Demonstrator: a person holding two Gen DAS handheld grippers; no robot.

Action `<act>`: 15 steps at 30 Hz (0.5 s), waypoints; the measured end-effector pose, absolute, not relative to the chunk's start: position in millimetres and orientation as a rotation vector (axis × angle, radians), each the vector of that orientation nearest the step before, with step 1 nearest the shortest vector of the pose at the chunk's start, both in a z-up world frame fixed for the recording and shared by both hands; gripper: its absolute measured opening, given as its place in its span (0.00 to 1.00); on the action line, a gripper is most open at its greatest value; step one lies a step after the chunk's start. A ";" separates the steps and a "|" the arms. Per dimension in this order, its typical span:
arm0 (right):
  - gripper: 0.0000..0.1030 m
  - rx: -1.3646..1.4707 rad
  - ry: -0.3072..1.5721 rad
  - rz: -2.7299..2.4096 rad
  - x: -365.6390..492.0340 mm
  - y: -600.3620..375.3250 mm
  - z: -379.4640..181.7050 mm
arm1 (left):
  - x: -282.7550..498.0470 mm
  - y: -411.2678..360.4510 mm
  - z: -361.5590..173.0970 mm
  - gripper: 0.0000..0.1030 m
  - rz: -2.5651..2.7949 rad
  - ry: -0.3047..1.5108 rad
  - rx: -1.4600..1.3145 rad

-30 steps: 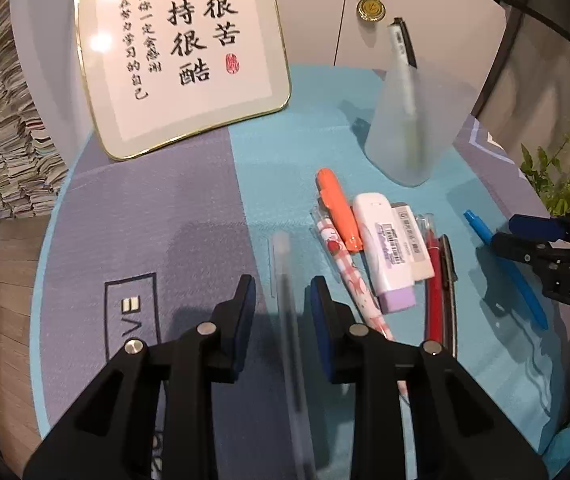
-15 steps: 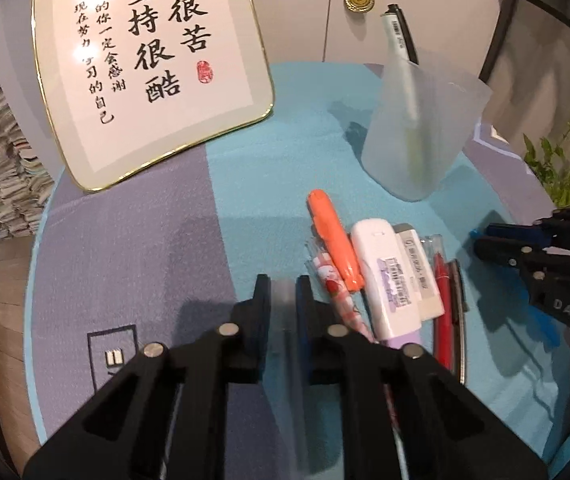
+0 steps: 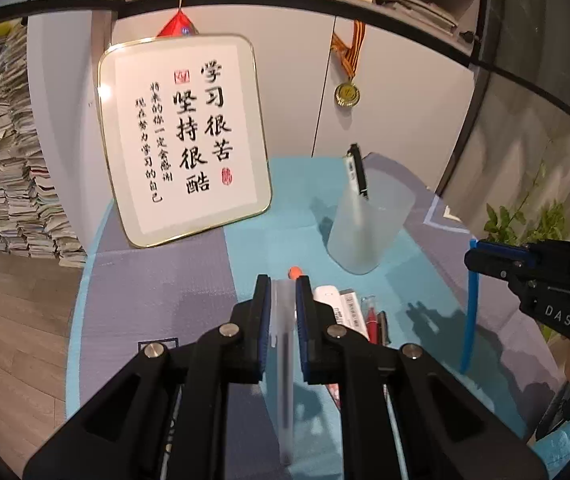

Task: Organize stationery
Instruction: 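Carry the blue pen with the right tool and drop it into the cup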

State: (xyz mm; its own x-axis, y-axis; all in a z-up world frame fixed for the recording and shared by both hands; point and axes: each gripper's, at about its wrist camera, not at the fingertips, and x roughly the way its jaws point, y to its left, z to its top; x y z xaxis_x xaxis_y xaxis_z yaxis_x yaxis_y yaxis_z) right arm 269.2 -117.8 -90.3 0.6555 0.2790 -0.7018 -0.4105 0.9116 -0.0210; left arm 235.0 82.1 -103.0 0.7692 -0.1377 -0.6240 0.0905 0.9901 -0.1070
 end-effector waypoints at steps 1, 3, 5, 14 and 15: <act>0.14 -0.180 0.752 0.393 267.2 -118.2 -86.8 | 232.7 81.2 -100.6 0.10 -0.127 0.675 -0.075; 0.14 -0.168 0.728 0.395 263.5 -116.7 -78.2 | 225.4 81.3 -94.8 0.10 -0.134 0.652 -0.081; 0.14 -0.163 0.703 0.395 257.3 -118.3 -70.1 | 219.3 81.2 -87.5 0.10 -0.138 0.631 -0.080; 0.14 -0.165 0.615 0.398 243.8 -112.4 -37.7 | 198.4 74.1 -67.7 0.10 -0.163 0.555 -0.065; 0.14 -0.163 0.602 0.395 244.0 -111.9 -32.3 | 197.2 73.6 -67.0 0.10 -0.165 0.553 -0.065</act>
State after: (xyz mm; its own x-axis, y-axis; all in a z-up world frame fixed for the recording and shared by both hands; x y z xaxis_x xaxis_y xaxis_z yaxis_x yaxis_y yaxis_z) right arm 244.0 -111.9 -32.3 0.7525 0.3133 -0.5793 -0.4068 0.9129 -0.0347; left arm 197.2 73.6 -67.0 0.8382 -0.1735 -0.5170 0.1387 0.9847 -0.1055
